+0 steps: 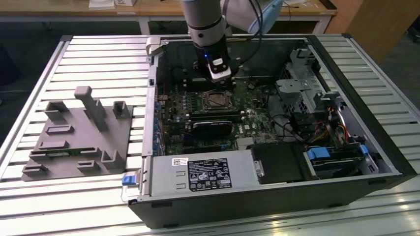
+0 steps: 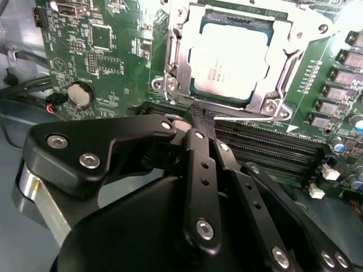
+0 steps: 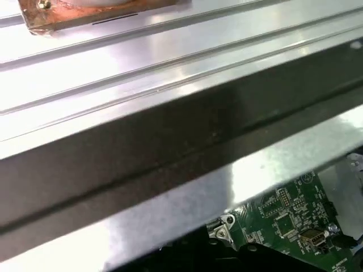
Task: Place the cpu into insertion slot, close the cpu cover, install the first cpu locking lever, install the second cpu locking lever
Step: 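Install the first cpu locking lever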
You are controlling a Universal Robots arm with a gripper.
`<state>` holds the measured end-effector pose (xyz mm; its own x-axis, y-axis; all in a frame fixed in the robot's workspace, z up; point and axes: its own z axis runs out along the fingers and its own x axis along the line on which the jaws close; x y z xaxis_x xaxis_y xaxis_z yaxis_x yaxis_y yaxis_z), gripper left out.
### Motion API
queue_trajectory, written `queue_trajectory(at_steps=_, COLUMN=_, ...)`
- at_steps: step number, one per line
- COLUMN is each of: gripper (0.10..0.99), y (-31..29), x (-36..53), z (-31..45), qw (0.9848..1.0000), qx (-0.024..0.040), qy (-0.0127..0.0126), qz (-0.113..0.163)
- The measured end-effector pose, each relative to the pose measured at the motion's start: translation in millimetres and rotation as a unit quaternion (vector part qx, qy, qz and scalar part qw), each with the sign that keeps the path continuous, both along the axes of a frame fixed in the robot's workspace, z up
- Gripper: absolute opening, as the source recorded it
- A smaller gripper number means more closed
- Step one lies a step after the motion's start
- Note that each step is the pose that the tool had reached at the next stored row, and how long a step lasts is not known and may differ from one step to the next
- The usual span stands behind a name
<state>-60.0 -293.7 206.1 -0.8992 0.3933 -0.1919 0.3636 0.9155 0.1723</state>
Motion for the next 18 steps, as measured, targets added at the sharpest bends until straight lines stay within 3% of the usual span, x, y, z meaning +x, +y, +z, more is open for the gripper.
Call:
queue_trajectory(at_steps=6, gripper=0.106, y=0.7, x=-4.7, z=-0.2, qw=1.0, qx=0.0031, qy=-0.0001, qz=-0.001)
queue_trajectory(at_steps=18, gripper=0.106, y=0.9, x=-5.0, z=-3.6, qw=1.0, qx=0.0031, qy=-0.0001, qz=-0.004)
